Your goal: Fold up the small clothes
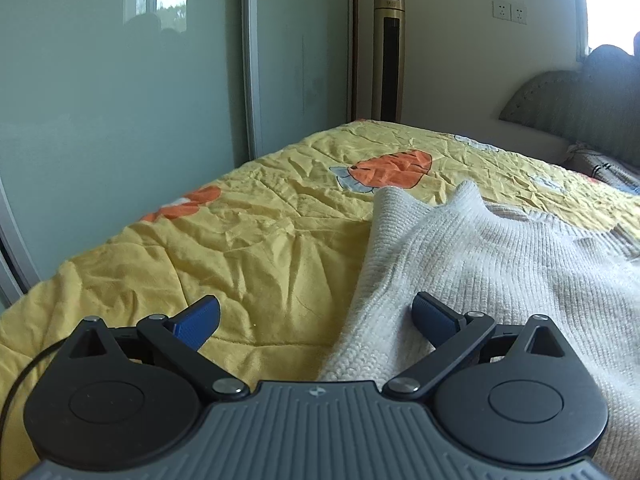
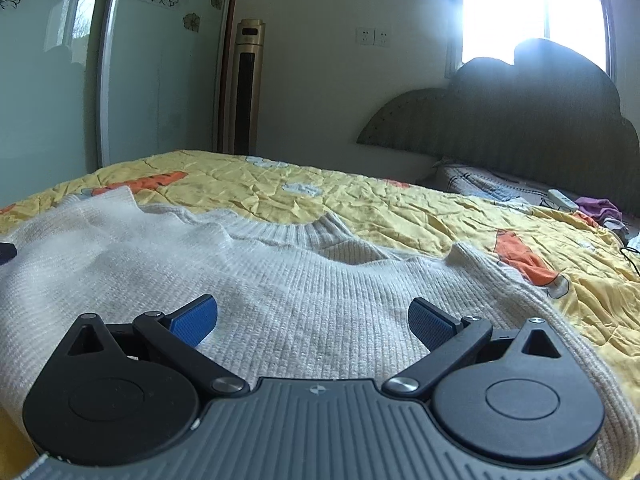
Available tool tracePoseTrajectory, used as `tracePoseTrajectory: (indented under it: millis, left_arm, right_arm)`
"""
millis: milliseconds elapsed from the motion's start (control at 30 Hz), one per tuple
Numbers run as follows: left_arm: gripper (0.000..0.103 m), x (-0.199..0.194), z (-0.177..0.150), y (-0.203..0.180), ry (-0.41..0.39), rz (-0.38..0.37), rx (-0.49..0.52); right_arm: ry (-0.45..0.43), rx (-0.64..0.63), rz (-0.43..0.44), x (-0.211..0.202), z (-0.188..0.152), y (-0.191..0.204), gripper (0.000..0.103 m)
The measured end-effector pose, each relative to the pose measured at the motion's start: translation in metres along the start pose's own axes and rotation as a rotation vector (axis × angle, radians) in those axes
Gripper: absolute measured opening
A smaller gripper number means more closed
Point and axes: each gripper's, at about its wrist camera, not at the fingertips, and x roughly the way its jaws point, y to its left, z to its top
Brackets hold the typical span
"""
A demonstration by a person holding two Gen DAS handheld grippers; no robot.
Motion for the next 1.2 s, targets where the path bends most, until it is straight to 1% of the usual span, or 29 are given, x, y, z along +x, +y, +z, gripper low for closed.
tracePoseTrajectory:
  millis: [100, 200, 333, 433, 500, 567, 667, 767, 833, 900, 1033, 1100, 1200]
  left_arm:
    - [0.103, 0.003, 0.002, 0.008, 0.031, -0.033, -0.046]
    - [0.103, 0.005, 0.003, 0.012, 0.051, -0.051, -0.071]
    - [0.103, 0.003, 0.008, 0.015, 0.091, -0.076, -0.097]
    - [0.103, 0.002, 0.013, 0.02, 0.143, -0.138, -0.116]
    - [0.103, 0.005, 0.017, 0.025, 0.178, -0.187, -0.124]
    - [0.103, 0.01, 0.024, 0.029, 0.207, -0.226, -0.126]
    - [0.103, 0.017, 0.04, 0.036, 0.237, -0.282, -0.125]
    - [0.103, 0.029, 0.056, 0.033, 0.275, -0.354, -0.068]
    - [0.103, 0.038, 0.063, 0.028, 0.286, -0.36, -0.031]
    - [0.103, 0.046, 0.068, 0.024, 0.292, -0.38, -0.009]
    - [0.103, 0.062, 0.075, 0.017, 0.331, -0.498, -0.001]
    - [0.103, 0.068, 0.076, 0.01, 0.351, -0.53, 0.015]
    - [0.103, 0.076, 0.08, 0.0, 0.369, -0.581, 0.058]
  right_arm:
    - [-0.01, -0.024, 0.058, -0.009, 0.003, 0.012, 0.103]
    - [-0.016, -0.069, 0.105, -0.018, 0.007, 0.031, 0.103]
    - [-0.019, -0.089, 0.211, -0.033, 0.014, 0.055, 0.103]
    - [-0.011, -0.149, 0.307, -0.046, 0.016, 0.079, 0.103]
    - [0.009, -0.204, 0.368, -0.055, 0.016, 0.095, 0.103]
    - [0.032, -0.281, 0.395, -0.06, 0.013, 0.113, 0.103]
    - [0.037, -0.447, 0.378, -0.07, 0.001, 0.143, 0.103]
    - [0.003, -0.596, 0.323, -0.076, -0.012, 0.17, 0.102]
    - [-0.028, -0.659, 0.28, -0.078, -0.017, 0.187, 0.102]
    - [-0.047, -0.688, 0.247, -0.077, -0.02, 0.2, 0.101]
    - [-0.065, -0.715, 0.212, -0.068, -0.021, 0.218, 0.097]
    - [-0.067, -0.71, 0.203, -0.061, -0.017, 0.223, 0.097]
    - [-0.056, -0.705, 0.219, -0.052, -0.011, 0.228, 0.088]
